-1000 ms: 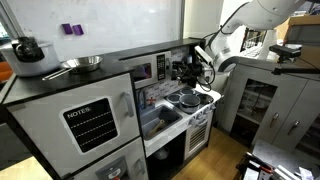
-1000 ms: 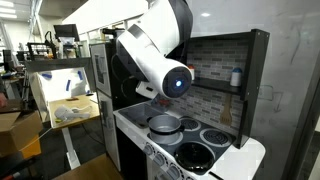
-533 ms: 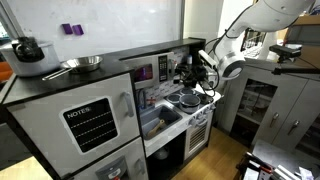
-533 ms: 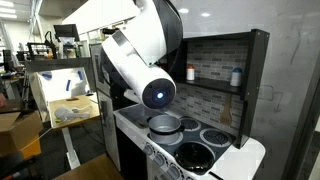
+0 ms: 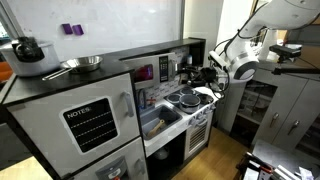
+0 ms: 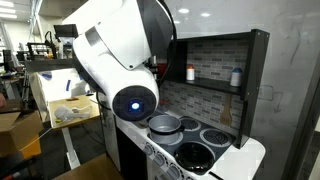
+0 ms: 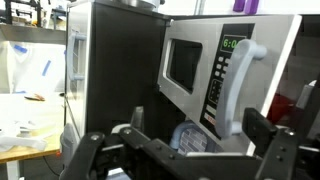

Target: Open the left door of the top cabinet.

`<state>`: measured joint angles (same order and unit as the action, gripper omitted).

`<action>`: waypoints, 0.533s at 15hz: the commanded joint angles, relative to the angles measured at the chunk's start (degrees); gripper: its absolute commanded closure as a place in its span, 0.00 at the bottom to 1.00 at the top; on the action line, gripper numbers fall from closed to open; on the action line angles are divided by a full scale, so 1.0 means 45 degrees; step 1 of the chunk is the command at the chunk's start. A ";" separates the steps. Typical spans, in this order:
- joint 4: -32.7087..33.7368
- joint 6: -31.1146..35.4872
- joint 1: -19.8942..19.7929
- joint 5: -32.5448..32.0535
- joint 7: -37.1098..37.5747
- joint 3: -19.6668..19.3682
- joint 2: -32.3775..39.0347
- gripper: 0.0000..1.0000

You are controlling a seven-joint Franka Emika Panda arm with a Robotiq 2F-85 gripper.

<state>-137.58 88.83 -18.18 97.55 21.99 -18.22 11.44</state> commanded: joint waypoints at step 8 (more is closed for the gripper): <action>-0.0691 0.0961 -0.0298 0.0630 -0.0406 -0.0653 -0.0894 0.00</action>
<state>-140.55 91.86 -18.95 98.50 21.30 -21.12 8.29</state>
